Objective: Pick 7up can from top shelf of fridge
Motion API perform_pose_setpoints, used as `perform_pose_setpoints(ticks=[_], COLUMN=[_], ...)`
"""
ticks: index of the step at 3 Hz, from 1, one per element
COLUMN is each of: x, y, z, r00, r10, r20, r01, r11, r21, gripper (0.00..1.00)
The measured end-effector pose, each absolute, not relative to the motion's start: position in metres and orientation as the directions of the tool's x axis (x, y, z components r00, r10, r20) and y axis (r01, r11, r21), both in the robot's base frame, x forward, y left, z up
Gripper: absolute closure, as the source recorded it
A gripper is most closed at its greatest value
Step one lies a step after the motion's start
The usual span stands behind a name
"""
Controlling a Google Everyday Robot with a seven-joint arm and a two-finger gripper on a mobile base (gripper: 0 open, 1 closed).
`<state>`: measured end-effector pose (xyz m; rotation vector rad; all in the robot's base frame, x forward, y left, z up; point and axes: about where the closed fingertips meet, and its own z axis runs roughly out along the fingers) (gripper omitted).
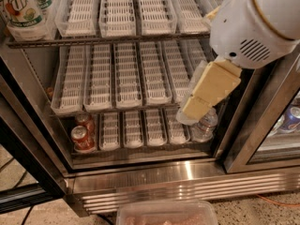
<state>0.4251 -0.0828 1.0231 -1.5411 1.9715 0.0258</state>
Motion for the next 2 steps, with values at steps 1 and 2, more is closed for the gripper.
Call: perform_pose_setpoints(ticks=[1, 2], x=[0.420, 0.408], y=[-0.071, -0.014], z=[1.031, 1.038], r00=[-0.093, 0.000], r10=[-0.863, -0.817], r20=[-0.497, -0.577], r01=[-0.878, -0.884], r11=[0.307, 0.269], r21=[-0.368, -0.381], gripper=[0.00, 0.00])
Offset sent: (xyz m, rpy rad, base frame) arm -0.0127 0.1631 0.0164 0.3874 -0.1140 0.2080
